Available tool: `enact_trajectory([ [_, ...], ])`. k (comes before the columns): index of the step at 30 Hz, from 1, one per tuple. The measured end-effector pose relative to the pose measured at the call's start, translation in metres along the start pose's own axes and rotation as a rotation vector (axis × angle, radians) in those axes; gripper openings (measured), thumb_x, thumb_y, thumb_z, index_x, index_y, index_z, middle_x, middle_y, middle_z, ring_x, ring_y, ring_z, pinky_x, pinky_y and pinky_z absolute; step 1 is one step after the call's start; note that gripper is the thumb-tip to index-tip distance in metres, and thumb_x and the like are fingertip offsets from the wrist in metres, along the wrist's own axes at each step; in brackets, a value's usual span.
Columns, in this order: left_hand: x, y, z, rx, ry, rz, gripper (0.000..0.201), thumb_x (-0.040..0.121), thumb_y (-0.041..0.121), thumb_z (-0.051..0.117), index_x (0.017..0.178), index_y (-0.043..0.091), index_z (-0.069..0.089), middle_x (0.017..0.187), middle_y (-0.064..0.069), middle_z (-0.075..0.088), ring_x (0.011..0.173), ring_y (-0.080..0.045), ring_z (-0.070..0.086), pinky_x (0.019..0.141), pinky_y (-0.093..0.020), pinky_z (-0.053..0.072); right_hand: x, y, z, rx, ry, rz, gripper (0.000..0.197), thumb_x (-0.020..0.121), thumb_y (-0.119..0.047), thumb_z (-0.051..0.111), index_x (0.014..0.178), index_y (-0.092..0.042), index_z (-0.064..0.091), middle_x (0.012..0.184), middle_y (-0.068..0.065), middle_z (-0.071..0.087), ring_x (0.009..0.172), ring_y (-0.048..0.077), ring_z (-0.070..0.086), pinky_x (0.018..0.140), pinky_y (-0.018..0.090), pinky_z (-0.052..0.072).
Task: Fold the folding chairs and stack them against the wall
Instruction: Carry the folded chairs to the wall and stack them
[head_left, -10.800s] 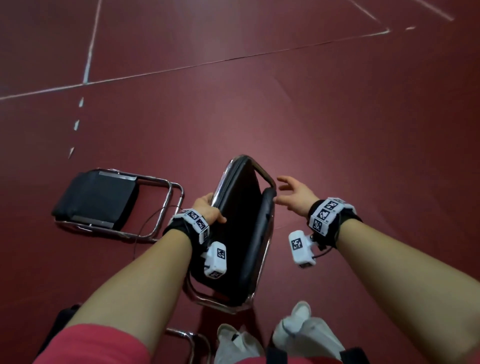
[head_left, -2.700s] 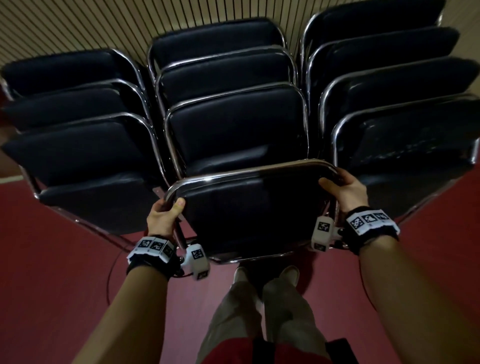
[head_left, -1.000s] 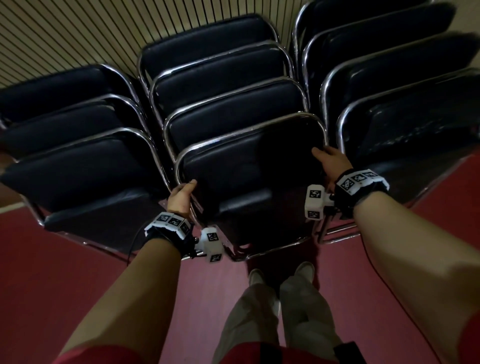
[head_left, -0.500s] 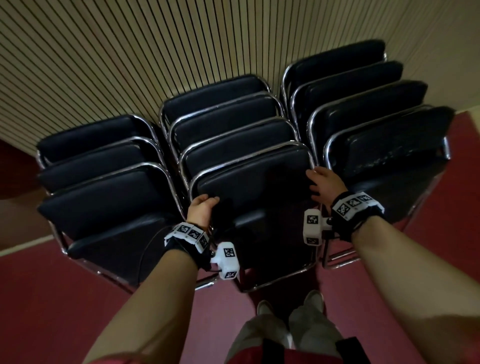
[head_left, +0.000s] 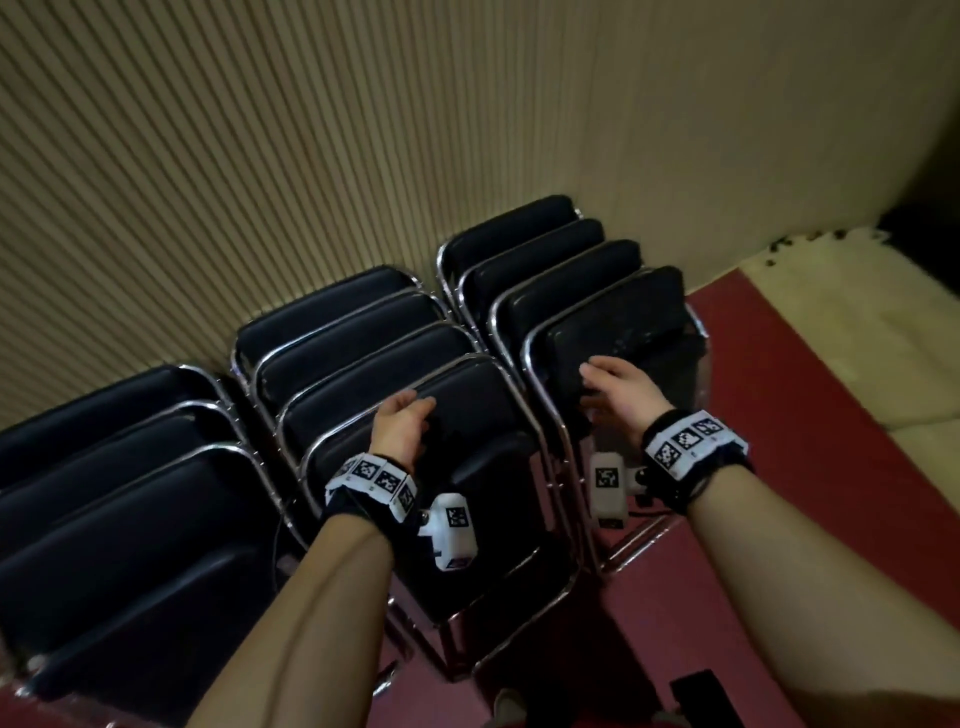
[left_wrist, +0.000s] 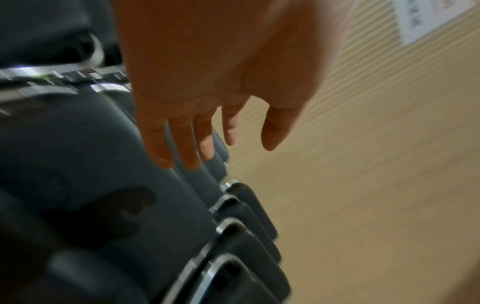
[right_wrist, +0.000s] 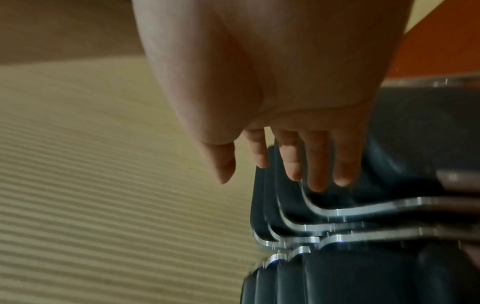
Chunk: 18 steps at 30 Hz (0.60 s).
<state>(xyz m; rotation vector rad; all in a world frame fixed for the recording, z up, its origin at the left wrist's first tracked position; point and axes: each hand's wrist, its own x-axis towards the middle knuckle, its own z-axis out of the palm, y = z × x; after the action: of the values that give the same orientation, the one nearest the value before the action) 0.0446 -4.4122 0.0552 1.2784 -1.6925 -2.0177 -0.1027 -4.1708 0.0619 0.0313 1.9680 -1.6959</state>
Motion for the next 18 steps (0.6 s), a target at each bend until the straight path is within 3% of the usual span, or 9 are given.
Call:
enact_trajectory([
  [3,-0.014,0.006,0.044,0.031,-0.08,0.034,0.02,0.092,0.022,0.066,0.11,0.023,0.059,0.098,-0.003,0.062,0.081,-0.018,0.057,0.071,-0.033,0.044,-0.017,0.002,-0.049,0.028,0.094,-0.025,0.032,0.089,-0.037,0.07,0.118,-0.028,0.059,0.115,0.006,0.067,0.097,0.021,0.067,0.084,0.043,0.055],
  [6,-0.036,0.006,0.091,0.079,-0.162,0.062,0.014,0.091,0.021,0.067,0.102,0.026,0.06,0.095,-0.002,0.067,0.081,-0.018,0.062,0.076,-0.036,0.048,-0.043,0.005,-0.096,0.074,0.173,-0.022,0.027,0.095,-0.03,0.065,0.12,-0.023,0.057,0.106,0.005,0.066,0.086,0.02,0.065,0.07,0.035,0.052],
  [9,-0.067,-0.001,0.146,0.119,-0.252,0.082,0.02,0.09,0.018,0.067,0.11,0.019,0.063,0.093,-0.005,0.068,0.08,-0.019,0.063,0.071,-0.032,0.048,-0.08,0.014,-0.154,0.101,0.272,-0.05,0.02,0.096,-0.024,0.063,0.114,-0.016,0.062,0.096,0.007,0.065,0.073,0.018,0.062,0.057,0.025,0.048],
  [12,-0.11,-0.011,0.205,0.176,-0.334,0.132,0.016,0.093,0.016,0.063,0.109,0.019,0.062,0.089,-0.003,0.066,0.079,-0.018,0.063,0.063,-0.028,0.045,-0.123,0.03,-0.217,0.169,0.374,-0.079,0.003,0.096,-0.022,0.064,0.098,-0.023,0.063,0.098,0.009,0.067,0.08,0.023,0.063,0.068,0.03,0.047],
  [14,-0.149,-0.022,0.251,0.208,-0.396,0.159,0.012,0.093,0.016,0.063,0.103,0.022,0.062,0.085,-0.001,0.066,0.077,-0.017,0.063,0.062,-0.029,0.045,-0.161,0.042,-0.268,0.221,0.427,-0.077,0.004,0.096,-0.022,0.064,0.1,-0.023,0.063,0.095,0.007,0.067,0.078,0.021,0.063,0.074,0.036,0.044],
  [18,-0.242,-0.053,0.355,0.283,-0.577,0.207,0.011,0.092,0.014,0.063,0.097,0.023,0.064,0.083,-0.002,0.067,0.075,-0.018,0.064,0.064,-0.03,0.045,-0.247,0.078,-0.38,0.291,0.59,-0.086,0.009,0.095,-0.02,0.064,0.104,-0.019,0.063,0.096,0.007,0.068,0.075,0.019,0.062,0.072,0.034,0.046],
])
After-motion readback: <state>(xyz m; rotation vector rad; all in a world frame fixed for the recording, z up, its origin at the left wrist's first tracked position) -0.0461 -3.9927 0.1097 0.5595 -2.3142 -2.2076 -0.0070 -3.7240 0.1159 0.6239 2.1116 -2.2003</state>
